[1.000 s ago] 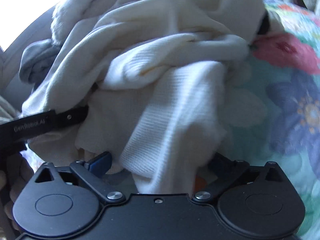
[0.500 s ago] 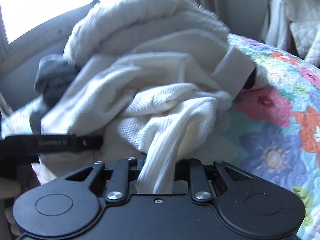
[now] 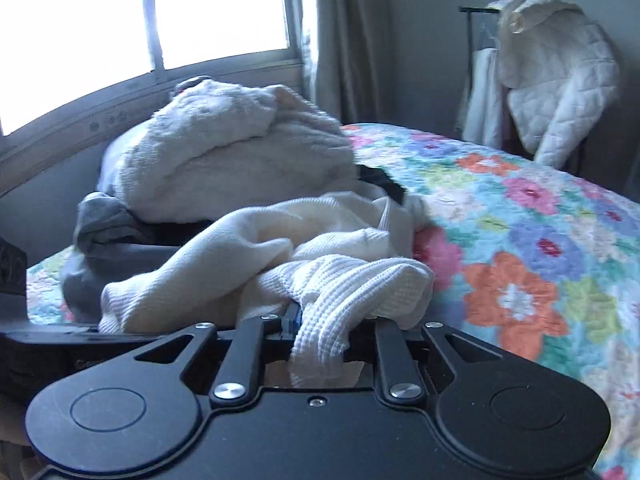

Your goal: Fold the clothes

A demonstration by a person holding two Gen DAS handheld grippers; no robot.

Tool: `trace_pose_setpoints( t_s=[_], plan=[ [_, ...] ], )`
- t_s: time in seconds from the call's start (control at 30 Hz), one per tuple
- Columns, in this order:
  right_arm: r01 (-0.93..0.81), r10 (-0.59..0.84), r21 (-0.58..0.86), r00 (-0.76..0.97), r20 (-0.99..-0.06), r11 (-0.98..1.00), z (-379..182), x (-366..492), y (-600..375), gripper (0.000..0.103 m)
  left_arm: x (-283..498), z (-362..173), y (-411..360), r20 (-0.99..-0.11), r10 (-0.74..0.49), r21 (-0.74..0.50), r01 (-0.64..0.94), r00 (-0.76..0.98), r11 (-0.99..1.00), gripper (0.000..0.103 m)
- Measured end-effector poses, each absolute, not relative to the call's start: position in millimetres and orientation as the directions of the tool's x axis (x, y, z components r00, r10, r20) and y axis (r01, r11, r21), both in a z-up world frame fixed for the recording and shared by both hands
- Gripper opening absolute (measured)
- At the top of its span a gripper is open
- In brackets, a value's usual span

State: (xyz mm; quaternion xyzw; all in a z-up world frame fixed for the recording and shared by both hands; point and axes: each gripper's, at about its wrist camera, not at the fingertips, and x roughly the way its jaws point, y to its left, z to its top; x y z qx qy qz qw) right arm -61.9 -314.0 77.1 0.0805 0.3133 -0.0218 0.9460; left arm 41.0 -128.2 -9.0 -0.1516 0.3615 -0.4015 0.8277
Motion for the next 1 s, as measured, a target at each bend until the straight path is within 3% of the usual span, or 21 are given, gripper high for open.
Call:
trace_pose_setpoints(
  t_s=[0.17,0.33,0.73,0.8,0.9,1.0],
  plan=[
    [0.175,-0.034,0.162,0.776,-0.630,0.971,56,-73,-352,0.016,33,-29,-140,-0.532,-0.761,-0.550,0.531,0.372,0.644,0.024],
    [0.200,-0.034,0.188,0.766,-0.642,0.962,39,-86,-365,0.016,32,-27,-134,-0.617,-0.694,-0.483,0.517,0.372,0.707,0.050],
    [0.183,0.039,0.315,0.808,-0.588,0.931,28,-111,-397,0.016,40,-19,-96,-0.667,-0.608,-0.453,0.413,0.431,0.790,0.066],
    [0.199,0.073,0.382,0.804,-0.591,0.903,17,-116,-405,0.021,36,-16,-102,-0.683,-0.590,-0.425,0.421,0.432,0.801,0.072],
    [0.230,0.121,0.486,0.799,-0.589,0.843,1,-124,-416,0.030,32,-11,-112,-0.704,-0.562,-0.384,0.433,0.433,0.815,0.072],
    [0.250,0.180,0.564,0.781,-0.598,0.787,-11,-136,-419,0.048,27,-7,-121,-0.725,-0.534,-0.342,0.445,0.436,0.828,0.072]
  ],
)
